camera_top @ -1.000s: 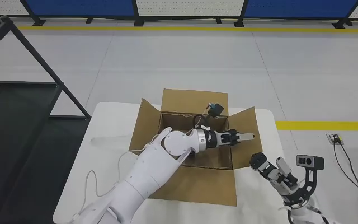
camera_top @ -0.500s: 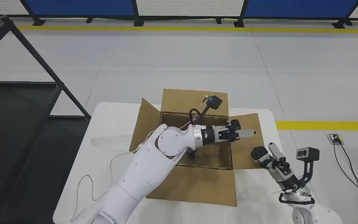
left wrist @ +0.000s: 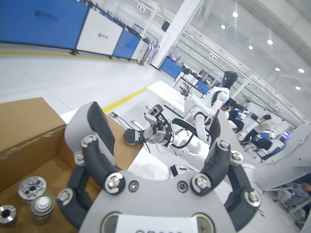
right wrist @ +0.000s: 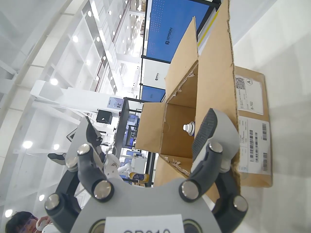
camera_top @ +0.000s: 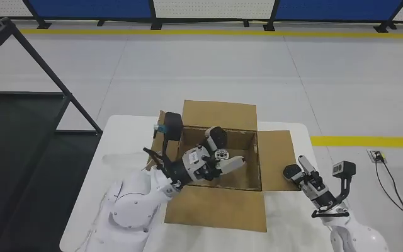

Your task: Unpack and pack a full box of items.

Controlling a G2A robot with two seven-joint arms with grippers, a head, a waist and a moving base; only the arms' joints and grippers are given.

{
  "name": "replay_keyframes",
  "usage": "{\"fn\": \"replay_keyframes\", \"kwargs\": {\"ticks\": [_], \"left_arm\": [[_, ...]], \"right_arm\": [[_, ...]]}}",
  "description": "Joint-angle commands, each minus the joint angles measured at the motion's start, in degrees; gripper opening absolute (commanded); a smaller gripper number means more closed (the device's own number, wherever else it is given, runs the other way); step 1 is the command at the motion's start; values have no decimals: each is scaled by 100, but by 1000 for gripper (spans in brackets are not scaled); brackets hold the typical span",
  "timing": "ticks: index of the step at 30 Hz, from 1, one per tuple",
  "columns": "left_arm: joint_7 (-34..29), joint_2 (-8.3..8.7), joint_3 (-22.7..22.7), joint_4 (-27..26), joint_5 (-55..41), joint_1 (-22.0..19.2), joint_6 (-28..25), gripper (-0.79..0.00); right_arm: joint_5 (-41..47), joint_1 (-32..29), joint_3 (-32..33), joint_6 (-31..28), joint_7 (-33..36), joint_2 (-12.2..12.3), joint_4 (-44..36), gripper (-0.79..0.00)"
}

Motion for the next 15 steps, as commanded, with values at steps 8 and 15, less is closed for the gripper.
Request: {"fn": "replay_keyframes", "kwargs": {"ticks": [8, 15], "left_arm": [[588, 191, -1393, -1011, -439, 1751, -786, 0], [782, 307, -2509, -953, -1449, 2937, -1508, 0]], "right_arm": [[-707, 75, -200, 173, -135, 20, -130, 0], [-1356, 109, -258, 499, -362, 51, -83, 0]]}}
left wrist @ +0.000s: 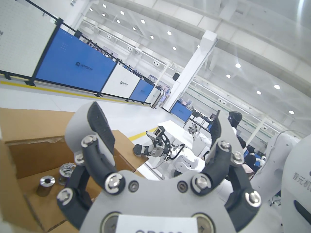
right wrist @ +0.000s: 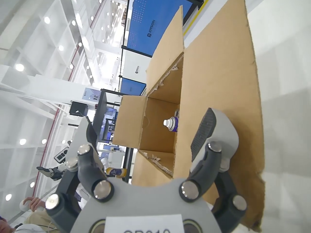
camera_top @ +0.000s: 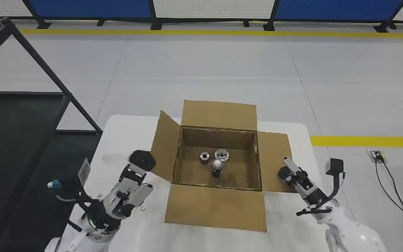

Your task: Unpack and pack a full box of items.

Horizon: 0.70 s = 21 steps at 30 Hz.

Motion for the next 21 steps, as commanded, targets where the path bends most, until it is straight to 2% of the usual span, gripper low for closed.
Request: {"fn": "replay_keyframes", "kwargs": {"ticks": [1, 5, 8, 17, 21], "left_arm": [[8, 38, -392, 134, -481, 332, -245, 0], [113, 85, -988, 254, -1119, 847, -692, 0], [85, 113, -1211, 248, -1559, 1164, -984, 0], [85, 113, -1211, 248, -1559, 1164, -984, 0], [85, 113, -1211, 248, -1559, 1164, -984, 0]], "right_arm": [[-127, 9, -6, 105, -88, 6, 24, 0], [-225, 3, -18, 97, -14, 25, 71, 0], [-392, -9, -69, 37, 22, 37, 81, 0], [-1443, 18, -392, 114, 47, 77, -32, 0], [-1557, 9, -488, 126, -55, 77, -143, 0]]}}
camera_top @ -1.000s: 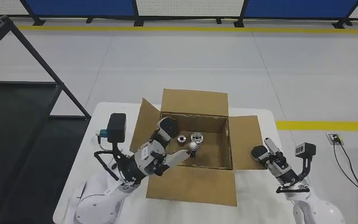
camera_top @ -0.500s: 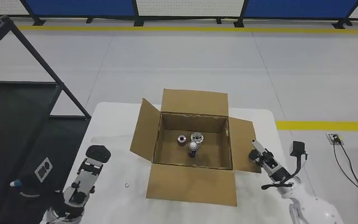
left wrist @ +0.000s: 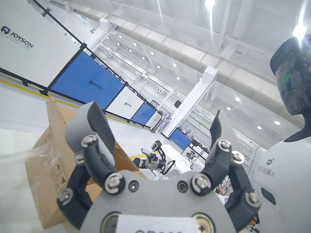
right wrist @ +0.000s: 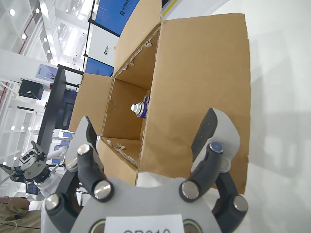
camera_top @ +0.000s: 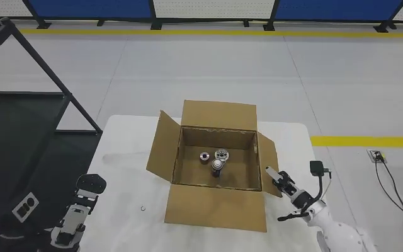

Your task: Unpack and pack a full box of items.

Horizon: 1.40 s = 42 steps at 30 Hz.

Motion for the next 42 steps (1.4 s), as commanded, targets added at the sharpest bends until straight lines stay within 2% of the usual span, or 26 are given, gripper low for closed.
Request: {"fn": "replay_keyframes", "kwargs": {"ticks": [1, 7, 12, 17, 24, 30, 35, 42], "left_arm": [[0, 0, 0, 0, 0, 0, 0, 0], [354, 0, -50, 59, -153, -52, 177, 0], [611, 11, -342, 221, -550, 73, -10, 0], [669, 19, -567, 347, -808, 289, -226, 0], [733, 23, -719, 396, -995, 441, -341, 0], [675, 28, -697, 380, -974, 459, -305, 0], [675, 28, -697, 380, -974, 459, -305, 0], [675, 28, -697, 380, -974, 459, -305, 0]], "right_arm": [[-19, -21, -35, -11, -112, -5, -96, 0], [-439, -128, -253, -64, -366, -10, -746, 0], [-998, 111, -602, 629, -711, -51, -1069, 0], [-986, 691, -840, 1235, -788, -106, -618, 0], [-737, 1410, -952, 1749, -918, -176, 245, 0], [-502, 1684, -930, 1743, -665, -186, 750, 0], [-359, 1801, -964, 1504, -437, -187, 1036, 0], [-309, 1922, -1095, 1352, -478, -211, 1217, 0]]}}
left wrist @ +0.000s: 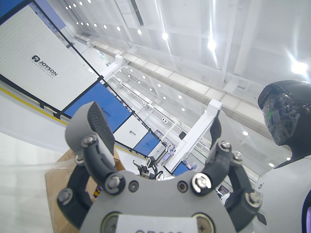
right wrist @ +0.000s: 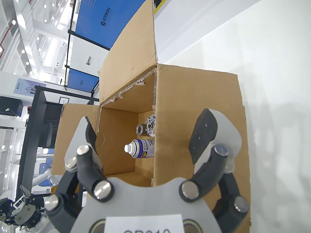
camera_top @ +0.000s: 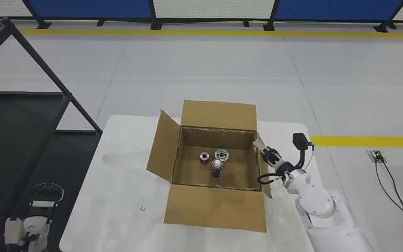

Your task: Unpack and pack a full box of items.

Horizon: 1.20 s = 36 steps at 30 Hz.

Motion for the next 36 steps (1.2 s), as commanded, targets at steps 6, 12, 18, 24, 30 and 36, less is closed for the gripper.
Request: {"fn": "replay_keyframes", "kwargs": {"ticks": [6, 12, 18, 24, 30, 36], "left_arm": [[0, 0, 0, 0, 0, 0, 0, 0], [0, 0, 0, 0, 0, 0, 0, 0], [0, 0, 0, 0, 0, 0, 0, 0], [0, 0, 0, 0, 0, 0, 0, 0], [0, 0, 0, 0, 0, 0, 0, 0], [0, 0, 0, 0, 0, 0, 0, 0]], "right_arm": [[16, 217, -230, -82, -43, -44, 157, 0], [32, 363, -339, -180, -229, -80, 183, 0], [-60, -23, -379, -786, -66, -51, -741, 0], [-1270, -10, -1111, -457, 331, -70, -1270, 0], [-2107, 507, -1906, 131, 633, -191, -884, 0], [-2547, 1222, -2556, 837, 798, -396, -235, 0]]}}
